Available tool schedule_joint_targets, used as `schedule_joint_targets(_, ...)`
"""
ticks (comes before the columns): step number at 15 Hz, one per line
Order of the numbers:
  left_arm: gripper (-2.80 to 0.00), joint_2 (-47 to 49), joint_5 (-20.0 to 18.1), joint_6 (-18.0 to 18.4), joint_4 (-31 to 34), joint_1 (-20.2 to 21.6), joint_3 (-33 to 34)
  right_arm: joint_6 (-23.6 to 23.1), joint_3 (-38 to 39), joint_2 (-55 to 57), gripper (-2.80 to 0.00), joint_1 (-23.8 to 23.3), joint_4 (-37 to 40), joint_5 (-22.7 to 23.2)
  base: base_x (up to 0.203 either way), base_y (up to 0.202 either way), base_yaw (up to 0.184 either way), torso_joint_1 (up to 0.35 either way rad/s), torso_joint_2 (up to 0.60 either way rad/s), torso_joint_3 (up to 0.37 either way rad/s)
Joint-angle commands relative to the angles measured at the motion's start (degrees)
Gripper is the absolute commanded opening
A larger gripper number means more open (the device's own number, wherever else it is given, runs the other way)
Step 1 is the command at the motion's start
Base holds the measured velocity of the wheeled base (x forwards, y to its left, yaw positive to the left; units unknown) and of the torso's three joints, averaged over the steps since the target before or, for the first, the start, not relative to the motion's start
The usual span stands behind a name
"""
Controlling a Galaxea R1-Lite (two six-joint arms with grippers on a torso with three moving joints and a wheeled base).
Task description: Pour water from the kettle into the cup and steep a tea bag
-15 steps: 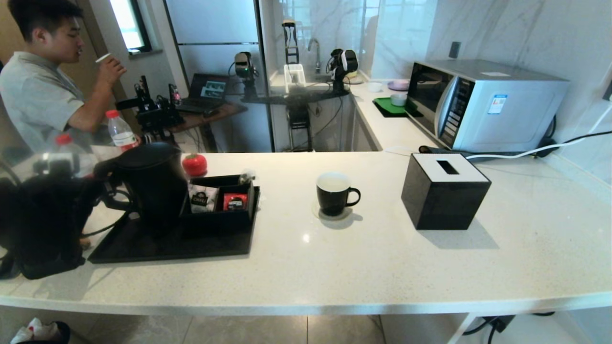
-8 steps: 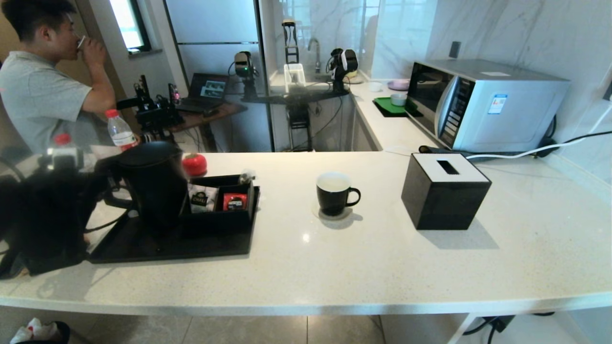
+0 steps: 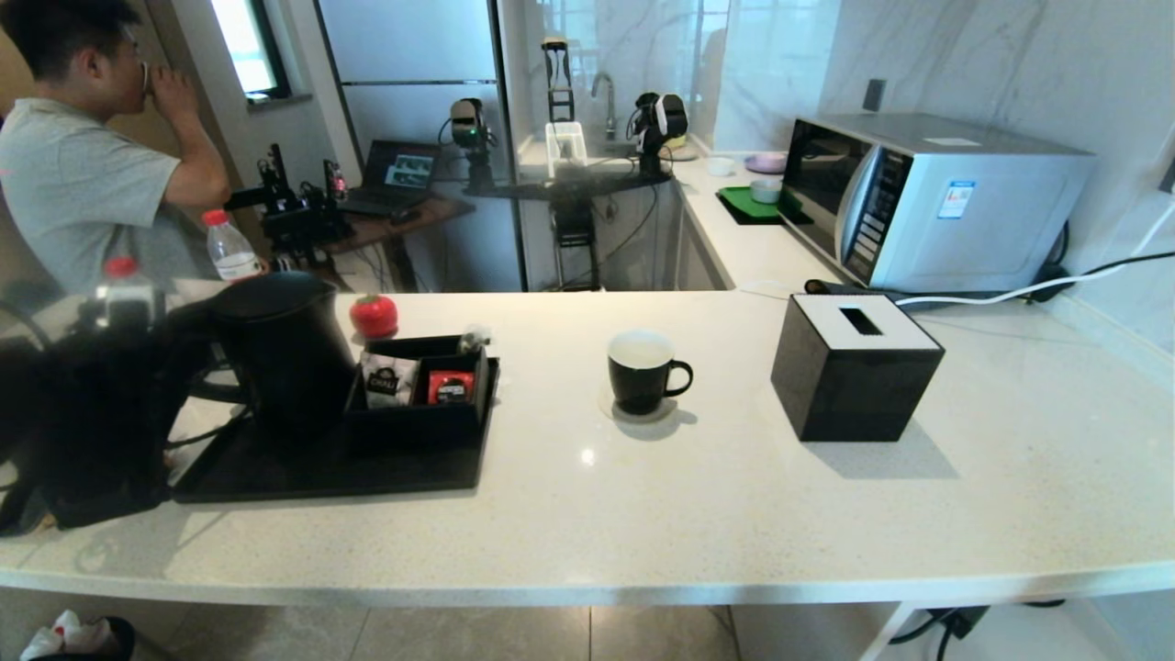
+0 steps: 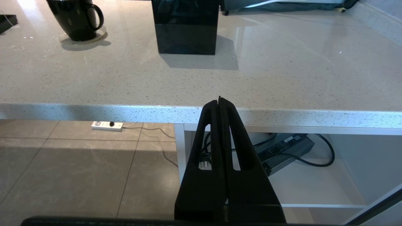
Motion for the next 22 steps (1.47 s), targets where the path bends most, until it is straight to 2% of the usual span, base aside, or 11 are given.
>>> schedule_joint_targets(1,-2.80,-0.2,0.1,0.1,-2.9,-0.1,0.2,-0.1,0.0,0.1,-2.80,0.0,0.0,0.0,0.000,0.000,0.000,0.000,0.00,0.000)
schedule_joint_targets(8,-2.80,-2.3,0.6,0.8,-2.9,-0.3,2.2,-0.1,0.0,0.1,-2.80,0.1,0.0,0.0,0.000,0.000,0.000,0.000,0.00,0.000)
schedule_joint_targets(14,-2.80,-7.2,0.8,-1.0,-2.9,0.2,6.7,0.0,0.0,0.1,-2.80,0.0,0.0,0.0,0.000,0.000,0.000,0.000,0.00,0.000)
schedule_joint_targets(16,-2.80,-9.3,0.9,-2.5,-2.9,0.7,9.2,0.0,0.0,0.1,-2.80,0.0,0.0,0.0,0.000,0.000,0.000,0.000,0.00,0.000)
schedule_joint_targets(22,-2.80,-14.8,0.6,-4.9,-2.9,4.0,13.3,-0.1,0.0,0.1,-2.80,0.1,0.0,0.0,0.000,0.000,0.000,0.000,0.00,0.000)
